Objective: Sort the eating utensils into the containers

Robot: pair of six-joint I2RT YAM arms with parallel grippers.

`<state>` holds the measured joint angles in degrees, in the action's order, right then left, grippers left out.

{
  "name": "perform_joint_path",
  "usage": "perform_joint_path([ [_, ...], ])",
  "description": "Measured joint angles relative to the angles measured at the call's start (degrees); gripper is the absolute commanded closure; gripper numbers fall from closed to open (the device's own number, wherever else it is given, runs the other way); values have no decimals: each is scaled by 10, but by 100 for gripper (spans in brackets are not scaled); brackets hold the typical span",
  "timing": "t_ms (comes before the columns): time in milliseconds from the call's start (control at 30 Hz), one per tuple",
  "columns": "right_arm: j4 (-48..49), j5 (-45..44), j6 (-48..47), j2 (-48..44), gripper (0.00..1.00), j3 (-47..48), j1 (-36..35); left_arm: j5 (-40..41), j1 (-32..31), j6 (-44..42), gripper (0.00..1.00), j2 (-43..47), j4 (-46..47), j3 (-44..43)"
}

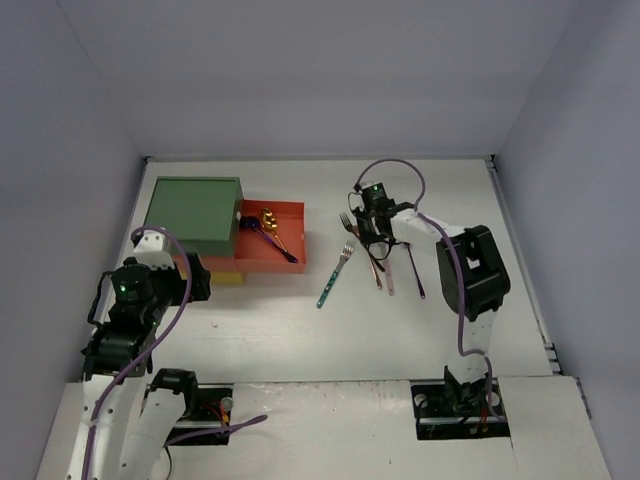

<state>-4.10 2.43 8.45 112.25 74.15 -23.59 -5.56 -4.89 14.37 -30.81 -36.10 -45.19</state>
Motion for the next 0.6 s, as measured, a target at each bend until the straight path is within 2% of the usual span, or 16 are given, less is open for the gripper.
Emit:
perform_joint_path([
  [167, -34, -3, -9, -69, 100, 13, -7, 0, 0, 0, 13, -1, 0, 0],
  [333, -49, -2, -12, -135, 100, 105, -45, 0, 0, 0, 13, -3, 0, 0],
  [600, -41, 29, -7, -124, 100, 270, -138, 0, 0, 0, 13, -3, 0, 0],
])
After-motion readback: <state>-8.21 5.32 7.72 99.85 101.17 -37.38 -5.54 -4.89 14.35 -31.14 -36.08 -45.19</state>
